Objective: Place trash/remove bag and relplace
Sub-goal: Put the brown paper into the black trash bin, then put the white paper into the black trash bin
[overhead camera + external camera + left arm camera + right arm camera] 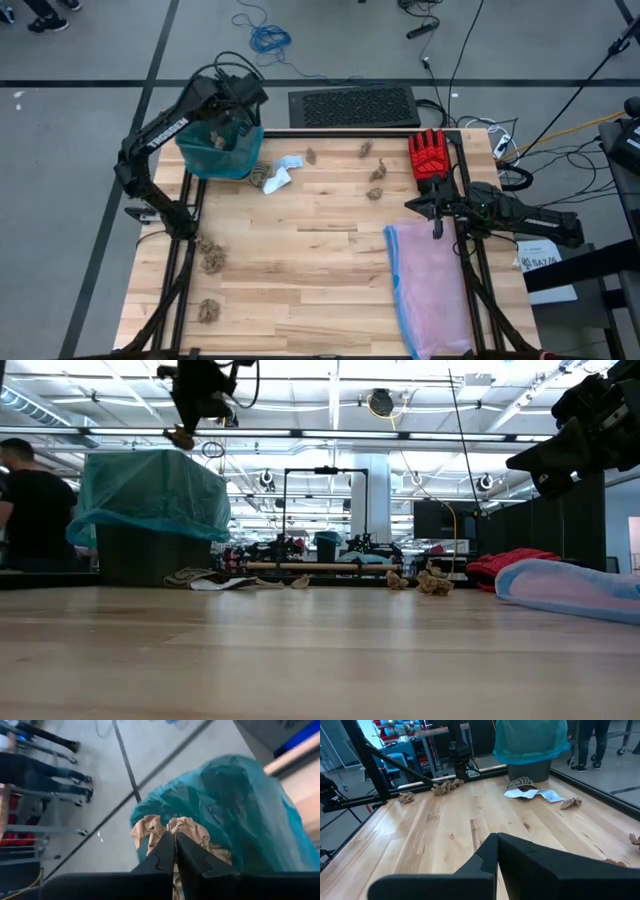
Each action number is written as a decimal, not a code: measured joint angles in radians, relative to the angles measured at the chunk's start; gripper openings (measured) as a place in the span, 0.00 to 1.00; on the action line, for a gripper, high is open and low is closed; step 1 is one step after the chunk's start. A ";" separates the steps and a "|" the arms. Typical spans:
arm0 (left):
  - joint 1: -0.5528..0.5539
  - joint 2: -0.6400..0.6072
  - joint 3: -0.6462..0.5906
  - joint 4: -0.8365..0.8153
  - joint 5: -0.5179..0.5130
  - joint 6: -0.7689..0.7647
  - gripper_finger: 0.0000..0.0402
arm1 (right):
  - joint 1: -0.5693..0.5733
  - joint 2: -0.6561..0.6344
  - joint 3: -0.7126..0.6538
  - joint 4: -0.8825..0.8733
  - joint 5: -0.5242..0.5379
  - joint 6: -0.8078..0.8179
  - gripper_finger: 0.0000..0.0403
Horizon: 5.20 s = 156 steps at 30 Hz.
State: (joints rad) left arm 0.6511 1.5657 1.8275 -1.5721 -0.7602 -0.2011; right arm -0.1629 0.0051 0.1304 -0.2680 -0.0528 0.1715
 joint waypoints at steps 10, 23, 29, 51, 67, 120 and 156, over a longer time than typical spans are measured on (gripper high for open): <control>0.065 0.075 0.000 0.002 0.083 0.062 0.31 | 0.000 0.000 0.000 0.001 0.000 0.000 0.00; -0.174 0.044 0.000 0.040 0.158 0.051 0.02 | 0.000 0.000 0.000 0.001 0.000 0.000 0.00; -0.355 0.042 0.000 0.160 0.159 0.005 0.00 | 0.000 0.000 0.000 0.001 0.000 0.000 0.00; -0.608 0.042 -0.574 1.126 0.319 0.075 0.00 | 0.000 0.000 0.000 0.001 0.000 0.000 0.00; -0.565 0.046 -0.711 0.981 0.288 -0.020 0.00 | 0.000 0.000 0.000 0.008 0.000 -0.055 0.00; -0.543 0.297 -0.539 0.963 0.212 0.025 0.00 | 0.000 0.000 0.000 0.015 -0.001 0.086 0.00; -0.125 -0.276 -0.442 0.357 0.001 -0.046 0.00 | 0.001 0.452 0.001 0.640 0.003 -0.026 0.00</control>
State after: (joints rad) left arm 0.5265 1.2893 1.3851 -1.2155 -0.7597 -0.2474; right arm -0.1619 0.4576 0.1314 0.3722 -0.0494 0.1454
